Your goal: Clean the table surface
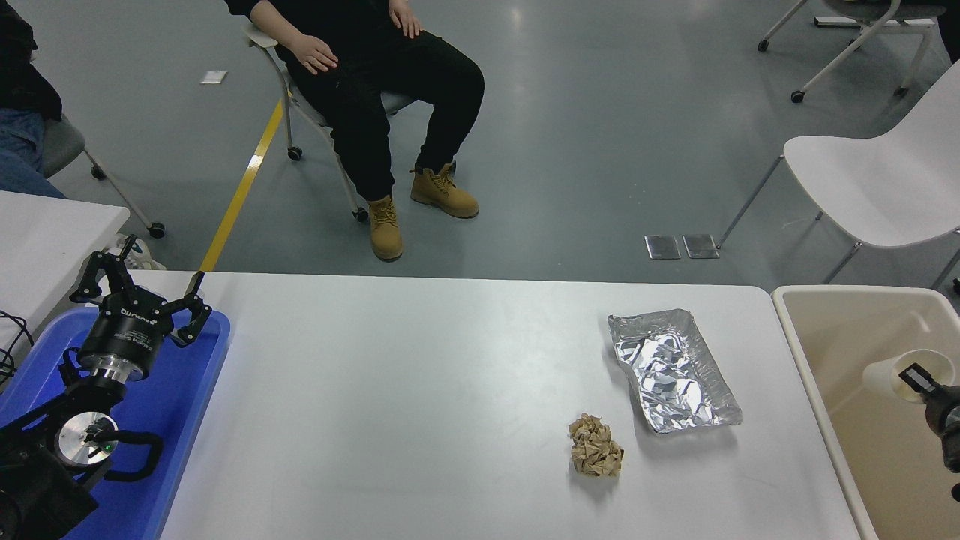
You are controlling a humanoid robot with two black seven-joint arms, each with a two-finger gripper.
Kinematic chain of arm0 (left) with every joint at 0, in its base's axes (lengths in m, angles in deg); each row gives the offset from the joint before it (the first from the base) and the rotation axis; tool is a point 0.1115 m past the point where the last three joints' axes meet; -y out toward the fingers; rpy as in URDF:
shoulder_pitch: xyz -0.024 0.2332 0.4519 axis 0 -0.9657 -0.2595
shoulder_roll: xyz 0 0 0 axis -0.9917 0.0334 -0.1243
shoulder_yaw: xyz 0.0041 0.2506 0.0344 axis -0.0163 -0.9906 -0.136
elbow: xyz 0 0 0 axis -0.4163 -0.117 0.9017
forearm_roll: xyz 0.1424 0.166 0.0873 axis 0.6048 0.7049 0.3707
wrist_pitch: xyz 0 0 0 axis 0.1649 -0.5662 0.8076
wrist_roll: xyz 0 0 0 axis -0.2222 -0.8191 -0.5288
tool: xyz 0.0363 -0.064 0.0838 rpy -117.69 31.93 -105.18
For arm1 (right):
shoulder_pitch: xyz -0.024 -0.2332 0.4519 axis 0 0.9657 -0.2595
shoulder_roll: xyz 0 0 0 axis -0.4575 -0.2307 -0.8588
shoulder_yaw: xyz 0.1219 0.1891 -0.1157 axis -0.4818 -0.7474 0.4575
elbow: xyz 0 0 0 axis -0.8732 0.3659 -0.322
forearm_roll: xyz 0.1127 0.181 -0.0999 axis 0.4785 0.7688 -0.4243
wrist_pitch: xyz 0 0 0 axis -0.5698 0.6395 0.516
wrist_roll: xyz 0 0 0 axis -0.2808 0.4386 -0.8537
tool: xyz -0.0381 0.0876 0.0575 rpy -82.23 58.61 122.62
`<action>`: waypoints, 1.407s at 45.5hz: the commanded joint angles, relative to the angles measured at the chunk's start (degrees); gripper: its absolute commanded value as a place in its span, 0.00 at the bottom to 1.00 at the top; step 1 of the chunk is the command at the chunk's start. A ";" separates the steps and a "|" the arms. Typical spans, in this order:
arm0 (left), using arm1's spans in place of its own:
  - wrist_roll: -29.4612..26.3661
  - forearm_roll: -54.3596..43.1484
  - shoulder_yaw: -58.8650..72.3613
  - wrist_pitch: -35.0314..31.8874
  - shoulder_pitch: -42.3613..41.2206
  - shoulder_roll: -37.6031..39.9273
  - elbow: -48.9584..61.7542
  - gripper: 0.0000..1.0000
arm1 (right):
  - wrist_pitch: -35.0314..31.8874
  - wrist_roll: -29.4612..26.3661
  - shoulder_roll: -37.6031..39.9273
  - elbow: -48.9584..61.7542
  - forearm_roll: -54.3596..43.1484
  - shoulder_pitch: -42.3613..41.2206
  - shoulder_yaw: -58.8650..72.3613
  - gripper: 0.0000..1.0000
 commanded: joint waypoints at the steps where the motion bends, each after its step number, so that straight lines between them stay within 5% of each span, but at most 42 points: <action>1: -0.02 0.00 0.00 0.00 0.00 0.03 0.00 1.00 | 0.72 0.00 0.22 0.05 0.00 0.09 -0.09 0.31; 9: -0.02 0.00 0.00 0.00 0.00 0.03 0.00 1.00 | 0.81 0.00 0.40 0.05 0.00 0.00 -0.18 0.35; 17: -0.02 0.00 0.00 0.00 0.00 0.03 0.00 1.00 | 0.90 0.09 1.10 -0.39 4.65 -2.19 -0.53 0.66; 28: -0.02 0.00 0.00 0.00 0.00 0.03 0.00 1.00 | 0.72 0.26 5.75 -8.12 19.59 -10.45 -0.53 0.96; 64: -0.02 0.00 0.00 0.00 0.00 -0.06 0.00 1.00 | 0.10 0.44 8.22 -25.70 23.73 -26.10 -29.70 0.97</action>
